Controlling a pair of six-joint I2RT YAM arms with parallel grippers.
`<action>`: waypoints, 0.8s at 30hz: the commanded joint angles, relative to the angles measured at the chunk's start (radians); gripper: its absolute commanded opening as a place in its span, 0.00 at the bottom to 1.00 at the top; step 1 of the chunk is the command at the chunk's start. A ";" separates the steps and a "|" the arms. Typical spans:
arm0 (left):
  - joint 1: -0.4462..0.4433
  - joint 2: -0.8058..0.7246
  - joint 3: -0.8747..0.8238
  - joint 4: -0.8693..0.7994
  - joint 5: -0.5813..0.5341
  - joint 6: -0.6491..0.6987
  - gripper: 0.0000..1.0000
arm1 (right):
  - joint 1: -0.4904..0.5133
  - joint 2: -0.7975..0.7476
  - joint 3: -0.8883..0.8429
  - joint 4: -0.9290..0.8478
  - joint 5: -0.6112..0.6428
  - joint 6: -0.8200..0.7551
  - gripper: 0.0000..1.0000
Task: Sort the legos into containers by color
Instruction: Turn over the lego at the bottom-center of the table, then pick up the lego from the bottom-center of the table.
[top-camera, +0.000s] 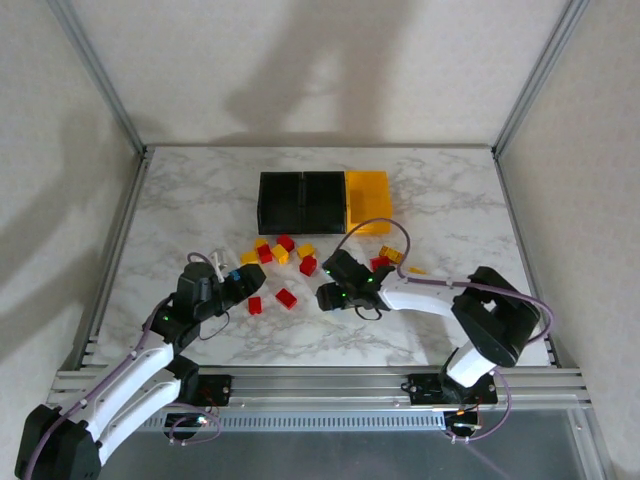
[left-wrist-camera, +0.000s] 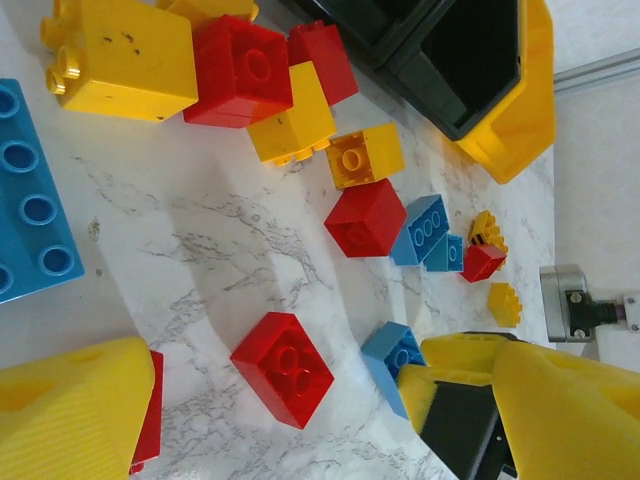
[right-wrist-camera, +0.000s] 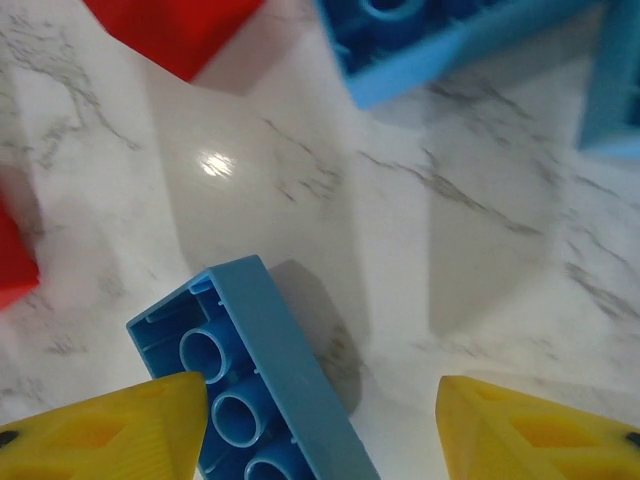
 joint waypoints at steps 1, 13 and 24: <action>-0.011 -0.013 -0.009 -0.001 -0.008 -0.015 0.88 | 0.042 0.077 0.024 -0.110 0.069 0.027 0.64; -0.011 -0.039 -0.005 -0.026 -0.026 -0.017 0.88 | 0.050 0.032 0.096 -0.140 0.067 0.019 0.63; -0.014 -0.026 -0.026 -0.007 -0.026 -0.030 0.88 | 0.051 0.066 0.114 -0.119 0.028 0.013 0.29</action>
